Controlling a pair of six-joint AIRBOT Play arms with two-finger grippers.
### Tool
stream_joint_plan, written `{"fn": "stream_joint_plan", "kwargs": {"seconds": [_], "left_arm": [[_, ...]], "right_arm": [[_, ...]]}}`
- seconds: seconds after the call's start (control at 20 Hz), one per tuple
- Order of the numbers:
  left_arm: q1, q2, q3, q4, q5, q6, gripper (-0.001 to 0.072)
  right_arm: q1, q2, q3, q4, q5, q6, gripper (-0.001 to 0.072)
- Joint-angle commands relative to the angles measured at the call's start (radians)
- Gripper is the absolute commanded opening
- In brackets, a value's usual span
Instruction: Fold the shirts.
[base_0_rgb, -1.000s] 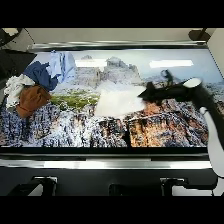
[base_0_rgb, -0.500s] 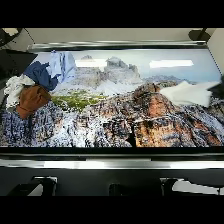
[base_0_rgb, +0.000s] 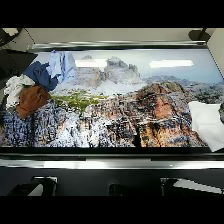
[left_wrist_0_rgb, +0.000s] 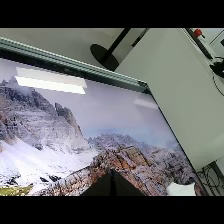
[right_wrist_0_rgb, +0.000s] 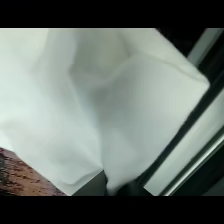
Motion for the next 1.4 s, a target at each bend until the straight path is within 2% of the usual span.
{"fn": "stream_joint_plan", "kwargs": {"seconds": [0.0, 0.3, 0.45, 0.5, 0.55, 0.6, 0.75, 0.8, 0.85, 0.9, 0.95, 1.05, 1.1, 1.15, 1.2, 1.25, 1.3, 1.35], "left_arm": [[0.0, 0.0, 0.0, 0.0, 0.0, -0.004, 0.0032], [0.0, 0.0, 0.0, 0.0, -0.001, -0.004, 0.0032], [0.0, 0.0, 0.0, 0.0, 0.0, -0.003, 0.0032], [0.0, 0.0, 0.0, 0.0, 0.0, -0.003, 0.0032], [0.0, 0.0, 0.0, 0.0, 0.001, -0.003, 0.0032], [0.001, 0.0, 0.001, 0.0, 0.002, 0.0, 0.0032], [0.0, -0.005, 0.019, 0.0, 0.037, 0.008, 0.003], [0.0, -0.013, 0.038, 0.005, 0.049, 0.019, 0.003], [-0.001, -0.032, 0.069, 0.043, 0.053, 0.032, 0.0028], [-0.014, -0.059, 0.108, 0.137, 0.05, 0.026, 0.0028], [-0.04, -0.101, 0.157, 0.321, 0.035, -0.027, 0.0027], [-0.119, -0.208, 0.23, 0.776, -0.06, -0.2, 0.0027], [-0.156, -0.257, 0.235, 0.956, -0.126, -0.268, 0.0029], [-0.183, -0.31, 0.226, 1.076, -0.218, -0.311, 0.0038], [-0.188, -0.36, 0.207, 1.085, -0.328, -0.316, 0.0163], [-0.188, -0.401, 0.174, 1.052, -0.439, -0.32, 0.0434], [-0.189, -0.43, 0.11, 1.008, -0.533, -0.323, 0.0643], [-0.19, -0.427, 0.018, 0.956, -0.534, -0.294, 0.0624]], "right_arm": [[-0.033, 0.008, -0.142, -0.087, -0.045, -0.002, 0.0039], [-0.033, 0.009, -0.233, -0.197, -0.092, -0.013, 0.0039], [-0.033, 0.009, -0.245, -0.199, -0.099, -0.01, 0.0056], [-0.033, 0.01, -0.24, -0.196, -0.096, -0.002, 0.0239], [-0.032, 0.011, -0.221, -0.193, -0.088, -0.007, 0.052], [-0.032, 0.014, -0.183, -0.191, -0.059, -0.032, 0.0646], [-0.032, 0.033, 0.101, -0.153, 0.049, -0.032, 0.0633], [-0.032, 0.032, 0.232, -0.094, 0.029, -0.021, 0.0606], [-0.024, 0.033, 0.37, 0.024, -0.037, -0.055, 0.061], [0.002, 0.033, 0.489, 0.152, -0.099, -0.168, 0.061], [0.059, 0.035, 0.6, 0.227, -0.157, -0.266, 0.061], [0.241, 0.056, 0.705, 0.206, -0.238, -0.285, 0.061], [0.35, 0.073, 0.698, 0.184, -0.233, -0.252, 0.061], [0.455, 0.078, 0.676, 0.136, -0.173, -0.191, 0.061], [0.565, 0.075, 0.624, 0.069, -0.106, -0.156, 0.061], [0.655, 0.069, 0.554, 0.018, -0.05, -0.113, 0.061], [0.732, 0.064, 0.464, 0.013, -0.007, -0.076, 0.061], [0.792, 0.062, 0.378, 0.04, 0.011, -0.072, 0.0615]]}}
